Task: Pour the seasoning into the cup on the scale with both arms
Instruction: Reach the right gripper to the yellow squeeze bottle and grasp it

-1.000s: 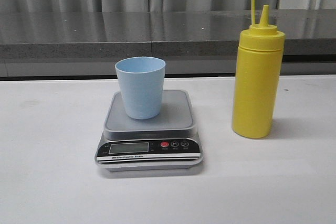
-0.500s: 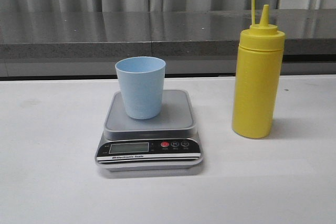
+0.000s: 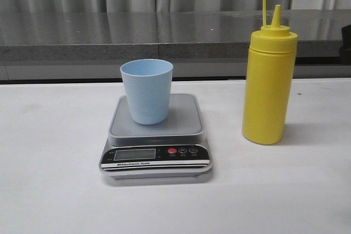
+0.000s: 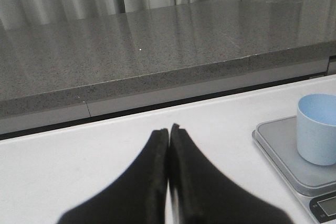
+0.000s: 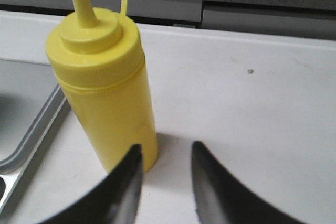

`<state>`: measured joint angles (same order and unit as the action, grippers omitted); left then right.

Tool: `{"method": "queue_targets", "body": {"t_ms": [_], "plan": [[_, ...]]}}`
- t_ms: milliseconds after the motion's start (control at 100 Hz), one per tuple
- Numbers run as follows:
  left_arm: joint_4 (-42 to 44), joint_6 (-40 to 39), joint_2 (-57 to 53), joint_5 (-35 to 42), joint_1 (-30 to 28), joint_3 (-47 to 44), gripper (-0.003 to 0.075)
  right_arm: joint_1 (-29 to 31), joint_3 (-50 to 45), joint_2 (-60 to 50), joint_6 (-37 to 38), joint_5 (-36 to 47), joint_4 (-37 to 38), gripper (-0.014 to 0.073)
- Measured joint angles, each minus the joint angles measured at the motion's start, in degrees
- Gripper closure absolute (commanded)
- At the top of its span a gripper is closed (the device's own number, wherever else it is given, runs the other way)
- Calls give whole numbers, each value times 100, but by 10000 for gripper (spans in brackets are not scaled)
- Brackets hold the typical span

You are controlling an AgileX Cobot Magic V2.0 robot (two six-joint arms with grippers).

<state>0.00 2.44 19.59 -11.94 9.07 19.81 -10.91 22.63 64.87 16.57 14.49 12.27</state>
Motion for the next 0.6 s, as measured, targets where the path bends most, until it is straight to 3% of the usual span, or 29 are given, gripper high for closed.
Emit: {"method": "queue_targets", "body": {"t_ms": [220,600], "plan": [[0,0,0,0,0,0,739,-18,11,450,11,210,236,11],[0,0,0,0,0,0,739,-18,-136,1539,11,2448,628,11]]}}
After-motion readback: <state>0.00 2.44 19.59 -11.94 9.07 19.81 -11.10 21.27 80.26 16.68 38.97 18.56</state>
